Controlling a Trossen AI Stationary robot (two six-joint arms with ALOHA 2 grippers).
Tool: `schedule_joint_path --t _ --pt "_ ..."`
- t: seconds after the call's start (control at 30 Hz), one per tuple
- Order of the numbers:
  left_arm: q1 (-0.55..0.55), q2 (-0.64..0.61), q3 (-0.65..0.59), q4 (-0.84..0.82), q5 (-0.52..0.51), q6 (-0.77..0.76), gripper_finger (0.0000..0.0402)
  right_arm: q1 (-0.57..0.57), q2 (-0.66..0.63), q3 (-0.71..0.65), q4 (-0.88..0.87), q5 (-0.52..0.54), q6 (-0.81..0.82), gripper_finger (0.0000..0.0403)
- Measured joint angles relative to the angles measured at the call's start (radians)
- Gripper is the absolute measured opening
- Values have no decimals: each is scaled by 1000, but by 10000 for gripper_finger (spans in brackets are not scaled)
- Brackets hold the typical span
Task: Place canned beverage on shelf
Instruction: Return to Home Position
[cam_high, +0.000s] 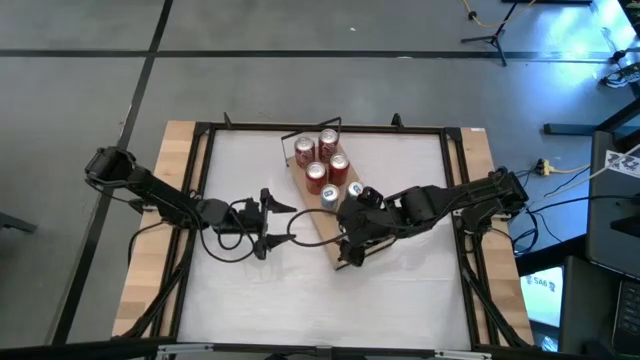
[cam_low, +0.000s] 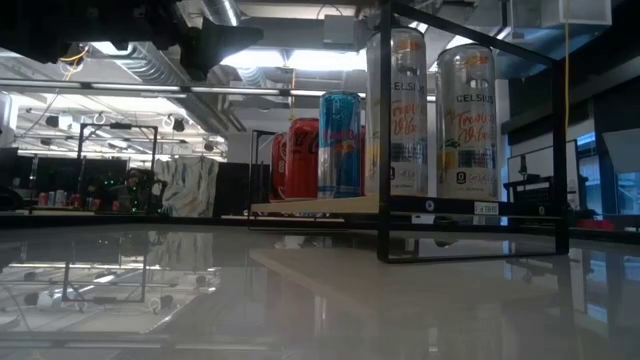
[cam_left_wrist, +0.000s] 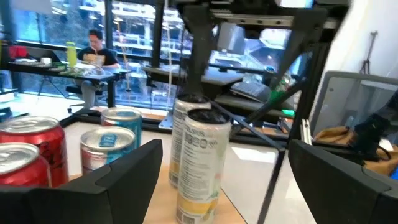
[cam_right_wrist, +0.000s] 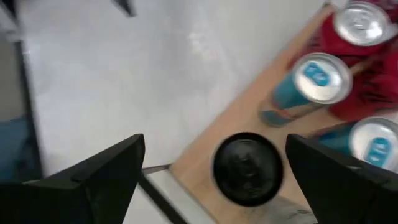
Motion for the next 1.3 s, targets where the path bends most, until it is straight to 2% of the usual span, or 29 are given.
schedule_joint_path --t 0.23,0.33,0.43,0.53,0.63,0.77,0.9,0.97,1.07,1.17,1.3 --pt "1 0 1 121 -71 44 339 0 0 60 -33 -29 -32 369" --pt "4 -9 23 171 -71 137 339 0 0 134 -107 12 -100 335" --pt "28 -54 66 163 -71 214 333 0 0 238 -214 46 -171 286" --pt "63 -133 94 91 -73 250 320 0 -2 357 -326 58 -239 227" --pt "104 -253 119 -61 -74 269 302 1 -5 456 -448 61 -297 167" --pt "156 -433 152 -319 -73 265 271 8 -81 446 -439 56 -394 91" --pt "189 -599 155 -523 -73 264 234 8 -195 350 -439 93 -409 26" --pt "202 -671 154 -628 -72 262 213 7 -264 266 -413 125 -391 7" --pt "210 -741 155 -760 -72 262 178 7 -397 86 -317 167 -376 12" --pt "217 -782 154 -878 -70 261 137 6 -562 -154 -147 161 -374 22" --pt "217 -810 121 -911 -53 254 76 6 -789 -485 129 117 -374 18"
